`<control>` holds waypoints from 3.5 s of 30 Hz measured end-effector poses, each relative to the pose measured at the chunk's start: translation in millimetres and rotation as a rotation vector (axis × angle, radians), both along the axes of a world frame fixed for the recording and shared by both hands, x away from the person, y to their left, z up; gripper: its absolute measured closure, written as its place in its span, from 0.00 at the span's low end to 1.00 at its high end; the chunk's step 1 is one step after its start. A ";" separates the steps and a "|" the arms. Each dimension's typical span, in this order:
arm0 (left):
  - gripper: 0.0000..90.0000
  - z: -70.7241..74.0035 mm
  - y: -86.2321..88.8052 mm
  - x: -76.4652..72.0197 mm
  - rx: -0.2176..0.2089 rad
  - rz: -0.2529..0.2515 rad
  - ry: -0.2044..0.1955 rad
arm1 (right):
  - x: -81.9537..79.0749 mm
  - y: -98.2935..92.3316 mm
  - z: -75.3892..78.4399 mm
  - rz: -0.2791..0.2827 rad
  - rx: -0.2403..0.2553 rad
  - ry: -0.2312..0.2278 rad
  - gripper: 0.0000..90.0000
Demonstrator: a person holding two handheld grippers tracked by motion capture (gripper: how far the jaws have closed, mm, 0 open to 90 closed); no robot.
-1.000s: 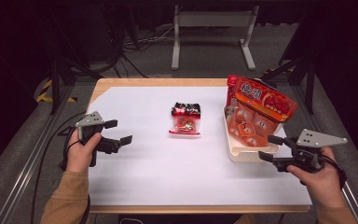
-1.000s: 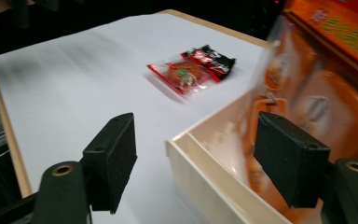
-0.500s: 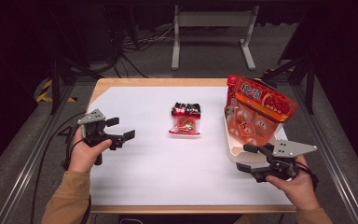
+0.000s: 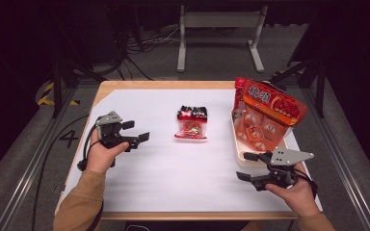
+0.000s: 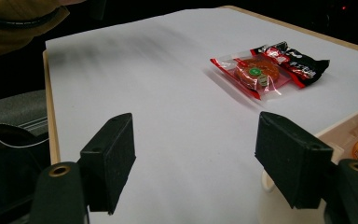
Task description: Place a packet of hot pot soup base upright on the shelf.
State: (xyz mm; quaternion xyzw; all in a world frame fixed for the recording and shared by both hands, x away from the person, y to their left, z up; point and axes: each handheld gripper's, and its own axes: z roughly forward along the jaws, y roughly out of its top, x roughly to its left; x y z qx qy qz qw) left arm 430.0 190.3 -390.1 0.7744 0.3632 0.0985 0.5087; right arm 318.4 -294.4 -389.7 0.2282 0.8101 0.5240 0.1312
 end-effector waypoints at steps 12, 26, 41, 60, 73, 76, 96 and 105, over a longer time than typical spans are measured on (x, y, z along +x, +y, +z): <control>0.15 -4.5 -47.7 24.5 0.030 -0.036 -0.007 | 0.4 1.2 -5.0 -0.010 0.020 -0.006 0.32; 0.21 -18.3 -86.2 50.8 0.040 -0.025 0.030 | -0.1 3.8 -2.3 0.001 0.022 -0.015 0.31; 0.34 -40.2 -105.6 66.5 0.040 -0.025 0.137 | 1.4 3.7 -4.5 0.001 0.018 -0.007 0.31; 0.62 -57.5 -122.2 71.7 0.100 -0.070 0.267 | 1.6 4.9 -7.2 0.005 0.007 0.000 0.31; 0.95 -57.5 -123.6 66.1 0.132 -0.091 0.252 | 2.3 4.8 -8.4 0.002 0.002 0.002 0.30; 0.98 -56.9 -124.6 63.9 0.140 -0.090 0.229 | 2.6 4.5 -8.3 0.000 0.003 0.001 0.30; 1.00 -20.4 -124.9 22.0 0.153 -0.156 0.029 | 14.6 5.2 10.3 -0.079 0.042 0.025 0.33; 1.00 2.6 -125.0 -12.8 0.111 -0.248 -0.059 | 34.5 16.5 27.8 -0.112 0.088 0.058 0.33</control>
